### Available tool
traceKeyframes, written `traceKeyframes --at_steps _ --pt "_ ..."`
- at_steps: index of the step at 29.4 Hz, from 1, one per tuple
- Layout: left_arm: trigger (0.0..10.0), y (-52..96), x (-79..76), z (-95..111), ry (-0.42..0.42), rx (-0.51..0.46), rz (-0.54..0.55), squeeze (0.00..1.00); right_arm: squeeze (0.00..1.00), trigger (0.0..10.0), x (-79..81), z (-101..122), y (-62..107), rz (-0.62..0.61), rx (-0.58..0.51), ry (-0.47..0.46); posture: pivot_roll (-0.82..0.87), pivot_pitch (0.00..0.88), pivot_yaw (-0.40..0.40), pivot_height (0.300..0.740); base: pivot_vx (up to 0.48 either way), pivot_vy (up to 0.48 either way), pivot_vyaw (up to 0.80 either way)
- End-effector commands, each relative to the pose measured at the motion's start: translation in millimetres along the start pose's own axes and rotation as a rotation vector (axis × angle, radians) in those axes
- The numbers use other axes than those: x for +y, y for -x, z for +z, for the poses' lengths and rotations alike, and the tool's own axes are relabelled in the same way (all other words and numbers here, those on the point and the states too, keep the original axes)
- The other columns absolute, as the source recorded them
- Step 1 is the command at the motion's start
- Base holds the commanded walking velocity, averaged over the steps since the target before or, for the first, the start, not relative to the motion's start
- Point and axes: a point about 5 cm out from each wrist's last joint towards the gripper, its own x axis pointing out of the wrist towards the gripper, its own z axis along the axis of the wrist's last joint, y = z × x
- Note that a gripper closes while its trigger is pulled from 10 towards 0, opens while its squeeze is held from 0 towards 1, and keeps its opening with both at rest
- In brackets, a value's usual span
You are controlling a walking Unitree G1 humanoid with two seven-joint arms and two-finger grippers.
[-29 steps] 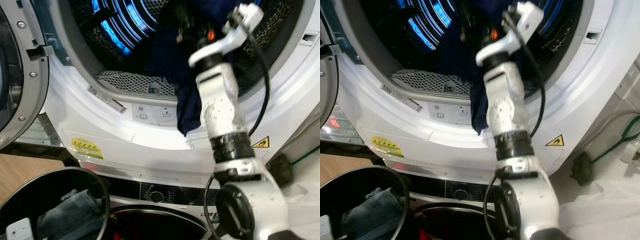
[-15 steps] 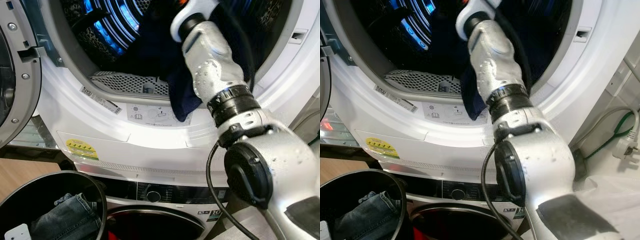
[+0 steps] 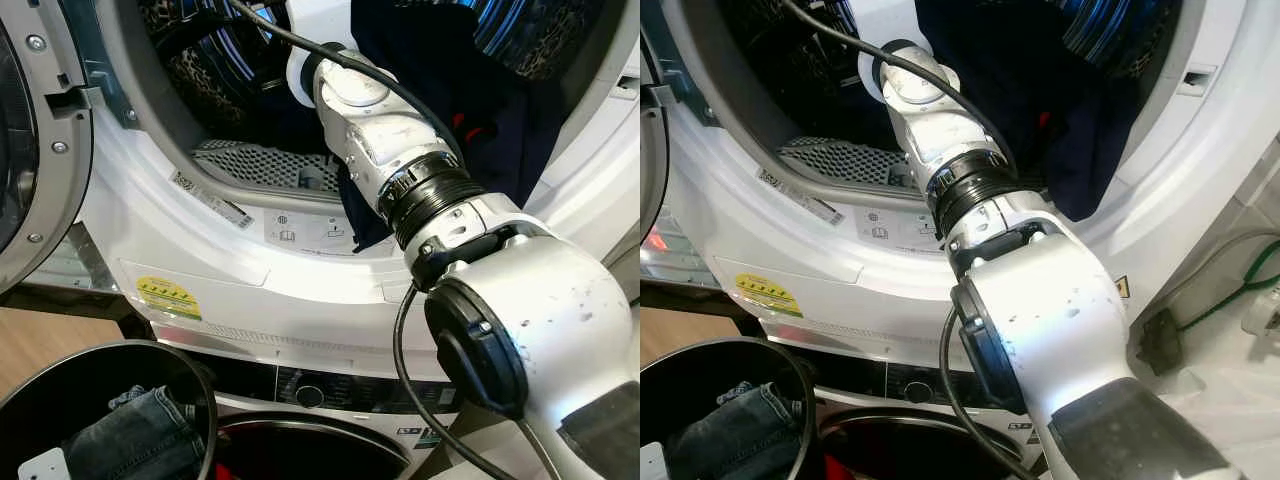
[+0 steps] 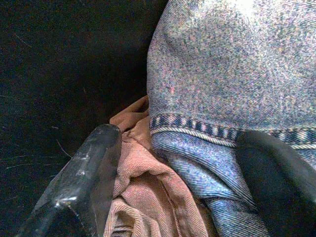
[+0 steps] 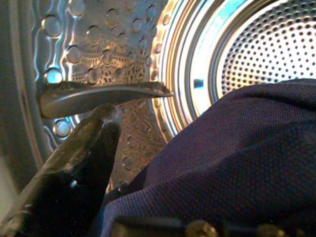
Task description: Clothes washing
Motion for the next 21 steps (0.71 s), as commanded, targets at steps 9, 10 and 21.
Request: traceKeyframes --at_steps 9,10,21 --pt "10.0 4.0 -11.8 -20 -0.007 0.072 -0.058 0.0 0.0 10.0 -47.9 19 4.4 -0.135 -0.042 0.093 0.21 0.0 -0.072 0.74 0.0 0.0 0.0" --pt "10.0 4.0 -11.8 -20 -0.007 0.072 -0.058 0.0 0.0 10.0 -47.9 19 4.4 -0.135 -0.042 0.093 0.21 0.0 -0.072 0.74 0.0 0.0 0.0" --pt "10.0 2.5 -15.7 -12 -0.003 0.038 -0.058 0.0 0.0 10.0 -78.3 2 11.1 -0.326 -0.002 0.147 0.19 0.0 -0.068 0.74 0.0 0.0 0.0"
